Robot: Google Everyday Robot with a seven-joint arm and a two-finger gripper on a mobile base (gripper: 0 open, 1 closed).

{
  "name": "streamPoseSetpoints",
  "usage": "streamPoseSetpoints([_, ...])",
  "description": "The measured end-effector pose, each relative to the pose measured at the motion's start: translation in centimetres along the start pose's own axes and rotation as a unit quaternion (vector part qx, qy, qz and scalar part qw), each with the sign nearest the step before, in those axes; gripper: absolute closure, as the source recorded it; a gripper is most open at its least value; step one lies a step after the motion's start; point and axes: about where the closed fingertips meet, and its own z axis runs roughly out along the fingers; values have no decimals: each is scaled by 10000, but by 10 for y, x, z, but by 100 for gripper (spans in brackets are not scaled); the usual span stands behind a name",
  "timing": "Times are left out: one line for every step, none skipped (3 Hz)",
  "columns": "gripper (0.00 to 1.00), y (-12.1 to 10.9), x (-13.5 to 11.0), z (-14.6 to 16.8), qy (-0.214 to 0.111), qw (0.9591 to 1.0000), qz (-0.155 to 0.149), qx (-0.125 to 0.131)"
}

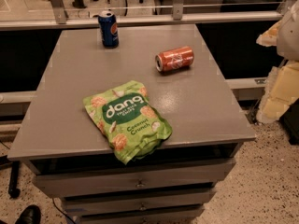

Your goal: Place coke can upright

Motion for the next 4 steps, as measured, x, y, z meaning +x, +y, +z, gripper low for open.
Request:
streamPoseSetpoints([0, 0, 0, 0, 0, 10000, 0, 1])
streamPoseSetpoints([0, -25, -18, 18, -98, 9997, -118, 194])
streamPoseSetpoints([0, -73, -53, 50, -264, 9974, -388, 544])
streamPoseSetpoints([0, -117, -90, 81, -443, 9937, -639, 810])
